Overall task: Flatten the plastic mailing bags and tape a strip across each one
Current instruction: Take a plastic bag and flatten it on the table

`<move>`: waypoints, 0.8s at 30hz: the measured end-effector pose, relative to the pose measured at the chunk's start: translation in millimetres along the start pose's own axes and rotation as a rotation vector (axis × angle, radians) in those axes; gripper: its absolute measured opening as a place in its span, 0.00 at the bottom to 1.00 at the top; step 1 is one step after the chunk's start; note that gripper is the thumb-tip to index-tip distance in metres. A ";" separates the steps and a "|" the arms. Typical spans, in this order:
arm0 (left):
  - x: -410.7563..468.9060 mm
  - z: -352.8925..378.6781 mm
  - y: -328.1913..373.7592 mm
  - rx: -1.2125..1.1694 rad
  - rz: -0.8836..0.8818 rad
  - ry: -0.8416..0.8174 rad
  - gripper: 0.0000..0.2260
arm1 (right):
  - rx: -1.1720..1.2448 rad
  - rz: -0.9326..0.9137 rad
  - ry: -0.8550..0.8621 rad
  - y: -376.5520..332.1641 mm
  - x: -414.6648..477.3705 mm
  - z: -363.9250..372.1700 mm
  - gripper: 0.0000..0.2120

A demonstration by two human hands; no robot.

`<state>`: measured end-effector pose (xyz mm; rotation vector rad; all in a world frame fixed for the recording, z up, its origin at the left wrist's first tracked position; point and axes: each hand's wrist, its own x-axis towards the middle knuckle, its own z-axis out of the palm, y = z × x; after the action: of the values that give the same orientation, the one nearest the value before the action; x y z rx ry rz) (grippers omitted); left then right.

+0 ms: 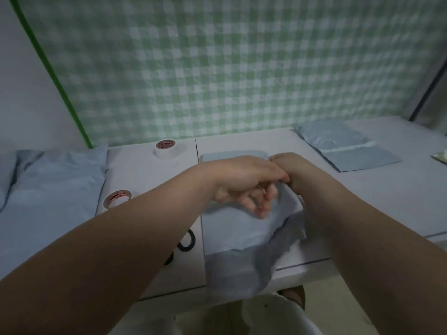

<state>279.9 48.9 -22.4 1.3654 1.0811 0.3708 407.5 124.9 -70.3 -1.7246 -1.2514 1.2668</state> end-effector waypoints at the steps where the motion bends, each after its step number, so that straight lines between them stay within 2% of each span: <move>1: 5.2 -2.9 -0.5 0.009 0.020 0.103 0.09 | -0.138 -0.064 0.026 2.5 -2.8 -8.8 0.13; 2: 12.5 -8.6 -2.8 0.123 0.061 0.263 0.08 | -0.245 -0.119 0.041 2.3 -3.2 -8.0 0.12; 4: 26.2 -24.4 -11.9 0.635 0.152 0.607 0.09 | -0.406 -0.192 0.051 1.4 -6.7 -11.2 0.14; 5: 30.2 -30.8 -18.8 0.854 0.165 0.692 0.09 | -0.500 -0.223 0.079 1.6 -5.7 -10.7 0.16; 6: 33.0 -35.9 -27.2 0.982 0.159 0.696 0.09 | -0.624 -0.262 0.145 1.6 -4.6 -12.0 0.17; 8: 36.5 -40.8 -46.2 1.071 0.159 0.581 0.11 | -0.812 -0.400 0.303 0.7 -5.7 -9.0 0.18; 10: 37.0 -38.9 -60.5 1.119 0.207 0.478 0.15 | -0.830 -0.560 0.347 -0.5 -10.9 3.7 0.19; 12: 38.7 -38.4 -67.1 1.136 0.283 0.439 0.16 | -0.811 -0.692 0.241 1.5 -14.6 18.6 0.22; 15: 43.2 -41.1 -70.8 1.136 0.317 0.412 0.14 | -0.898 -0.780 0.017 8.6 -15.8 38.0 0.22; 18: 44.0 -43.6 -68.7 1.195 0.236 0.380 0.21 | -1.006 -0.755 -0.084 8.3 -7.6 39.8 0.20; 24: 53.4 -47.5 -65.9 1.185 0.158 0.374 0.24 | -1.093 -0.650 -0.142 9.7 9.5 25.9 0.20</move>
<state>245.6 102.5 -95.9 2.5010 1.6057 0.0606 386.8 129.8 -90.3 -1.5828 -2.6057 0.2731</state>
